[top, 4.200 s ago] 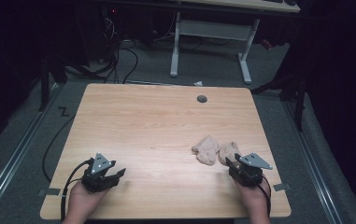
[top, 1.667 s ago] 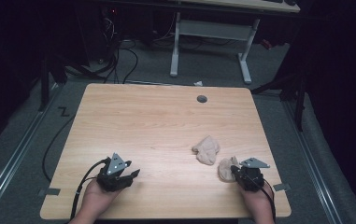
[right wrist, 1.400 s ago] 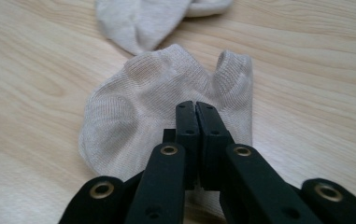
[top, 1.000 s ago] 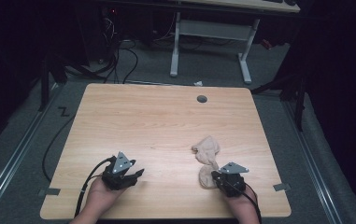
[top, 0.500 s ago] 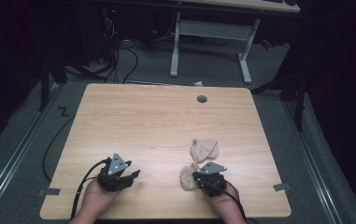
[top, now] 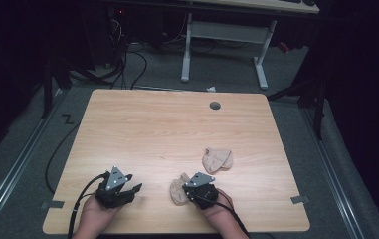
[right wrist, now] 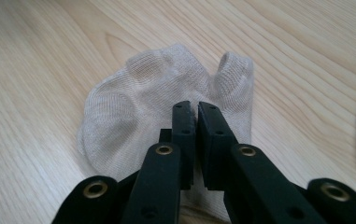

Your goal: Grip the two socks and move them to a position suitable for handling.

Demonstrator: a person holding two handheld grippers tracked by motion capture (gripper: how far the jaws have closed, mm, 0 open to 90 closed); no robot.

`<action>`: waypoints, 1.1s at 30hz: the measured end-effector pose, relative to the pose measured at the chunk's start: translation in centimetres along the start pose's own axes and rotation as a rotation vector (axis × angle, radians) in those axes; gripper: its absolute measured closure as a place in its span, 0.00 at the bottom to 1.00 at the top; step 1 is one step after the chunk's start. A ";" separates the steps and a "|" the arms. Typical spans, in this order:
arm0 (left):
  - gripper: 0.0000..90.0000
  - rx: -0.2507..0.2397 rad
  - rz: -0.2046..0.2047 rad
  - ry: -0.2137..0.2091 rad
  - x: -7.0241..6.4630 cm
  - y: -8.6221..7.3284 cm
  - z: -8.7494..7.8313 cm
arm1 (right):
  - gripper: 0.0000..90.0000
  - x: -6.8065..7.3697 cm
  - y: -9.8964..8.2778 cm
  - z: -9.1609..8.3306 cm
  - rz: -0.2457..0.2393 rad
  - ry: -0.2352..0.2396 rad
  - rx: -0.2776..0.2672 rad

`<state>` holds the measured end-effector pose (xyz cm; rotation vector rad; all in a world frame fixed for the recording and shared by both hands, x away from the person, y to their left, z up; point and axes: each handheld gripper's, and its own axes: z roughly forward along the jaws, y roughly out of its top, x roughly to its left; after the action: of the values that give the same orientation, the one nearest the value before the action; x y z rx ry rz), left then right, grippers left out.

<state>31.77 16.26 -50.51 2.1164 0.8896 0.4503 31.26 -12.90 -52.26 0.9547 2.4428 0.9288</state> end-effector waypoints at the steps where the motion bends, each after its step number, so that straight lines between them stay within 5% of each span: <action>1: 0.57 -0.002 -0.004 0.004 0.1 -0.1 -0.1 | 0.95 0.3 0.2 0.2 -0.010 0.000 0.001; 12: 0.56 0.002 -0.011 0.009 0.1 -0.5 -0.4 | 0.94 2.1 1.8 1.6 -0.074 0.008 -0.003; 18: 0.56 0.003 -0.011 0.005 0.0 -0.4 -0.3 | 0.83 2.2 2.0 1.0 -0.073 -0.006 -0.025; 21: 0.56 0.010 -0.009 0.002 0.0 -0.3 -0.2 | 0.77 3.3 2.5 -0.3 -0.097 0.069 -0.098; 27: 0.56 0.007 -0.002 -0.004 -0.2 -0.2 0.0 | 0.75 5.1 2.4 0.6 -0.175 0.098 -0.052; 33: 0.56 0.008 -0.001 -0.016 -0.6 -0.2 0.0 | 0.93 5.1 2.3 0.8 -0.178 0.101 -0.036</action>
<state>31.31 15.94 -50.72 2.1244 0.8845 0.4300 29.17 -7.72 -51.65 0.6804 2.5361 0.9759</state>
